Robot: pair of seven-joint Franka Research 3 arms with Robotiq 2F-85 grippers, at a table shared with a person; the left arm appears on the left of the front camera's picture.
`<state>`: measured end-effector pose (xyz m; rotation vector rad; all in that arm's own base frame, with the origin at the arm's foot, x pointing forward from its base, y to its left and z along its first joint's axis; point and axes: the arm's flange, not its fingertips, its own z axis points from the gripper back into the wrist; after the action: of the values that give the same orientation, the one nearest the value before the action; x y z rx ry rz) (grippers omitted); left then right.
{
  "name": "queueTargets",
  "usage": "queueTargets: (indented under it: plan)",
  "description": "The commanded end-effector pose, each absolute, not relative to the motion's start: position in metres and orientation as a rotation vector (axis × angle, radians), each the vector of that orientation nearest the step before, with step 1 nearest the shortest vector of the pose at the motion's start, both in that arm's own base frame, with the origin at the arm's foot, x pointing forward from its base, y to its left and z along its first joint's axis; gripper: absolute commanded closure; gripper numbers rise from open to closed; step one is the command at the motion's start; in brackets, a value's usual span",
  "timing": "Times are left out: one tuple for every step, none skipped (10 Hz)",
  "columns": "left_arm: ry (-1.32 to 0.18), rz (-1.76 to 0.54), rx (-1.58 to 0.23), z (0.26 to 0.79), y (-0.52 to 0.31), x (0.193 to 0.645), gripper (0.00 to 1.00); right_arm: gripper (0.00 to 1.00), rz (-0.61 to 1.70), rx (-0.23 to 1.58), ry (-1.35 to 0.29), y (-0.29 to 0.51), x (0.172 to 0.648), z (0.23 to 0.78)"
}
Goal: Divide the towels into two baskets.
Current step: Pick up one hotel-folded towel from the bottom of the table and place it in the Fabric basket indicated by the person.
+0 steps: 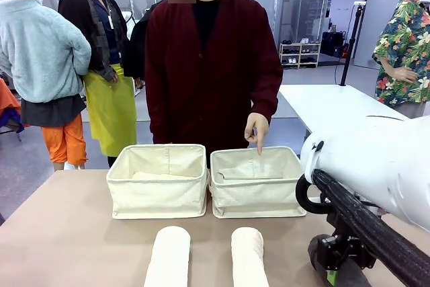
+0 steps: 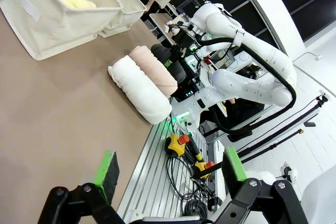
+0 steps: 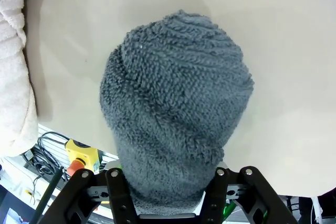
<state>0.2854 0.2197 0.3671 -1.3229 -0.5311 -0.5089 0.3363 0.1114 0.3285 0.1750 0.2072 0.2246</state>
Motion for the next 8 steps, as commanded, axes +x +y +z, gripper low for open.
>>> queueTargets:
  plan:
    - [-0.524, -0.511, -1.324, 0.370, 0.219, 0.278, 0.00, 0.58, 0.368, 0.183, 0.209, 0.111, 0.334, 0.352]
    - [-0.524, -0.511, -1.324, 0.370, 0.219, 0.278, 0.00, 0.58, 0.505, 0.127, 0.230, 0.116, 0.339, 0.371]
    - [-0.524, -0.511, -1.324, 0.370, 0.219, 0.278, 0.00, 0.58, 0.594, 0.069, 0.257, 0.125, 0.345, 0.382]
    - [-0.524, -0.511, -1.324, 0.370, 0.219, 0.278, 0.00, 0.58, 0.680, 0.011, 0.259, 0.135, 0.354, 0.391]
    - [-0.524, -0.511, -1.324, 0.370, 0.219, 0.278, 0.00, 0.58, 0.747, -0.024, 0.254, 0.139, 0.357, 0.396]
    - [-0.524, -0.511, -1.324, 0.370, 0.219, 0.278, 0.00, 0.58, 0.880, -0.061, 0.213, 0.143, 0.359, 0.404]
    - [-0.524, -0.511, -1.324, 0.370, 0.219, 0.278, 0.00, 0.58, 0.987, -0.067, 0.169, 0.149, 0.362, 0.418]
    - [-0.524, -0.511, -1.324, 0.370, 0.219, 0.278, 0.00, 0.58, 1.160, -0.042, 0.156, 0.156, 0.365, 0.436]
